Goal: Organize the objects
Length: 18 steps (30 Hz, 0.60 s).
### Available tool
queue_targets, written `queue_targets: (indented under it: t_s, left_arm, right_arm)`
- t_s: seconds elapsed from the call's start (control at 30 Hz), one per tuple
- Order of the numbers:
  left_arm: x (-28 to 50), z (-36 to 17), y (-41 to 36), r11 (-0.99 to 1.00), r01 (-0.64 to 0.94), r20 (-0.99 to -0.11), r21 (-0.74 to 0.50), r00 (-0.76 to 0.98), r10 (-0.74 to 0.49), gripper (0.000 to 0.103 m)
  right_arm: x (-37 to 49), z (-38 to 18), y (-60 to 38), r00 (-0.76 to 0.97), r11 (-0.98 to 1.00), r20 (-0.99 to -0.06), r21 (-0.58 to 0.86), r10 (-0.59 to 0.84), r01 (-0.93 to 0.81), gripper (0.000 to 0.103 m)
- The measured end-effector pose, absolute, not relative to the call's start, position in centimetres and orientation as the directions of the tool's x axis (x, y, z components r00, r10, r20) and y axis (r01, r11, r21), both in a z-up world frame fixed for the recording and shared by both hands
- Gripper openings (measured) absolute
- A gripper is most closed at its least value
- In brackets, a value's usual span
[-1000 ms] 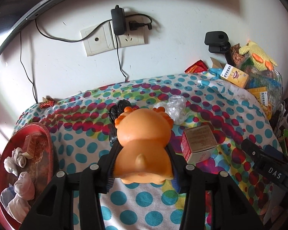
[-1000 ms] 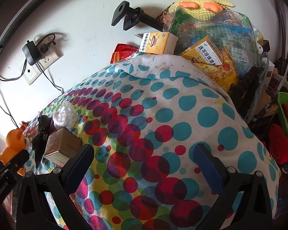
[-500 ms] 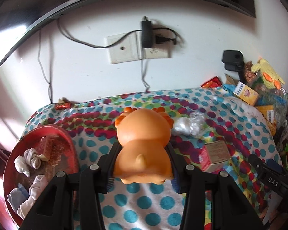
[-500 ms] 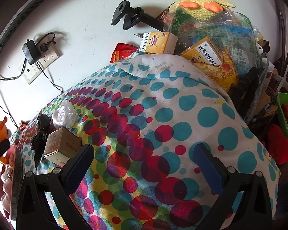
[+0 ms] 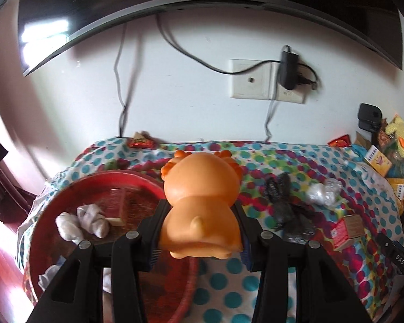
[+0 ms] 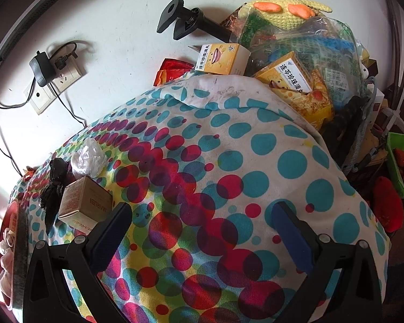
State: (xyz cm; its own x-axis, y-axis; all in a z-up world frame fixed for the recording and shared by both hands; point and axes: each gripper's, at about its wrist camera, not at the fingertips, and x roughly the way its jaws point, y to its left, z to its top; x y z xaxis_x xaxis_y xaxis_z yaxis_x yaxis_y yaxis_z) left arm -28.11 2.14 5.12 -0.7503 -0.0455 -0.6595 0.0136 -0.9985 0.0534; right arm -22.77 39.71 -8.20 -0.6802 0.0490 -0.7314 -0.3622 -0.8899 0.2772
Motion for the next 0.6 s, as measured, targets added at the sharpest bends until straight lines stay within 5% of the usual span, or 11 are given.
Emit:
queue_targets:
  t_s: [0.6]
  left_arm:
    - [-26.8,6.4,-15.7,-0.966,0.254,-0.667,0.055,-0.710,-0.224,0.046]
  right_arm:
    - [-23.0,-8.2,39.4,-0.667,-0.896,-0.742,0.251,0.065,-0.367,0.103]
